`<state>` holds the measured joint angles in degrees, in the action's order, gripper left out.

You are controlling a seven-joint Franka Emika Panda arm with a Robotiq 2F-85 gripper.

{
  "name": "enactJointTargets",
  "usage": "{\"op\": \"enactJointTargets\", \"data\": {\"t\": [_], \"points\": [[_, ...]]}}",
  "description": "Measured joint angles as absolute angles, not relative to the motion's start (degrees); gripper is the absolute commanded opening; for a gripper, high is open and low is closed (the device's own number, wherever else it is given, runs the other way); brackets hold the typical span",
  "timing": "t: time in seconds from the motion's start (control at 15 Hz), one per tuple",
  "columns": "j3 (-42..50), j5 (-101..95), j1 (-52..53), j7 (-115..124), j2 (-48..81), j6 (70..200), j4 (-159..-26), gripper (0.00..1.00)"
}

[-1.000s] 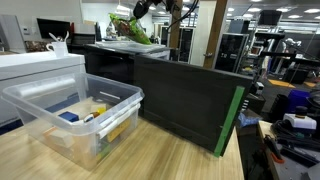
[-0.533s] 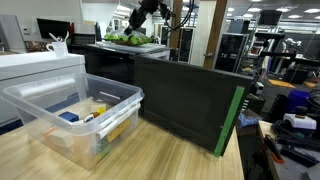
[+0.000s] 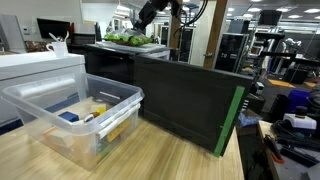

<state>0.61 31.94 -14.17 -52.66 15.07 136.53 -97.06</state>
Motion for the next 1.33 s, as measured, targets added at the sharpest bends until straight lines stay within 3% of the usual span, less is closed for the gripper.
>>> {"op": "enactJointTargets", "data": {"t": [0.53, 1.33], "points": [[2.72, 33.25, -9.97, -62.9, -5.74, 137.22, -122.07, 1.0], [3.46, 27.78, 2.51, -69.61, -16.23, 144.4, -140.17, 1.0]]}}
